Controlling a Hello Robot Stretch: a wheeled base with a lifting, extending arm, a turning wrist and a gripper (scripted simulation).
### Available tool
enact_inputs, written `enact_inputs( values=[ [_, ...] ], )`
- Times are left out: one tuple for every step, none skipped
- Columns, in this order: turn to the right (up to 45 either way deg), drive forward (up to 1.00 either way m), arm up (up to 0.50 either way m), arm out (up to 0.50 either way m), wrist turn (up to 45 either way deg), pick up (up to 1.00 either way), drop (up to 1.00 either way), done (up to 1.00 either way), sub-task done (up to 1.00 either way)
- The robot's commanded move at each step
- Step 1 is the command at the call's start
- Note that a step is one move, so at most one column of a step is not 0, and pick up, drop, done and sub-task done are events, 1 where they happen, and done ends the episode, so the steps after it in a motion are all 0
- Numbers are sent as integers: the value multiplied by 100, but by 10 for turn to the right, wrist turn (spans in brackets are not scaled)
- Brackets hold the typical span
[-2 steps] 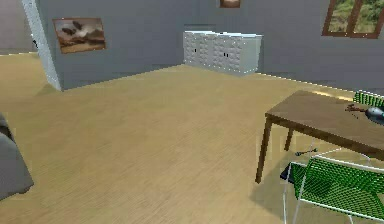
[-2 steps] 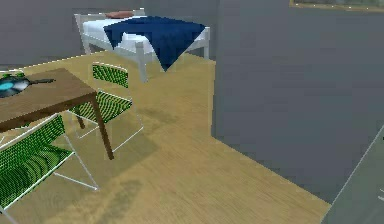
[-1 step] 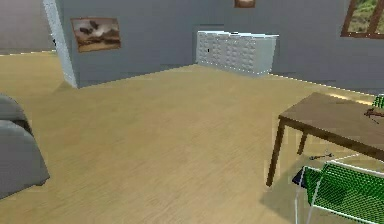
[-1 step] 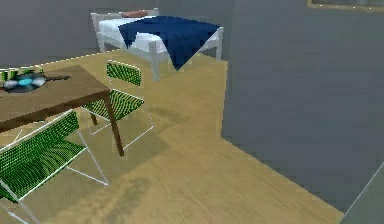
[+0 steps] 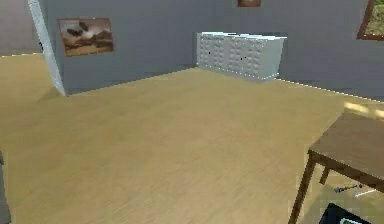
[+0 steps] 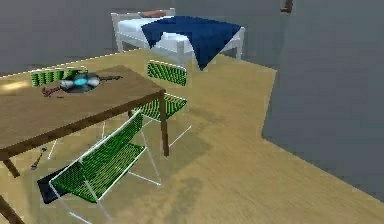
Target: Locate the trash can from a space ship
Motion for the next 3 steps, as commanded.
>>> enact_inputs(
  values=[
    [-300, 0, 0, 0, 0, 0, 0, 0, 0],
    [0, 100, 0, 0, 0, 0, 0, 0, 0],
    [-60, 0, 0, 0, 0, 0, 0, 0, 0]
  ],
)
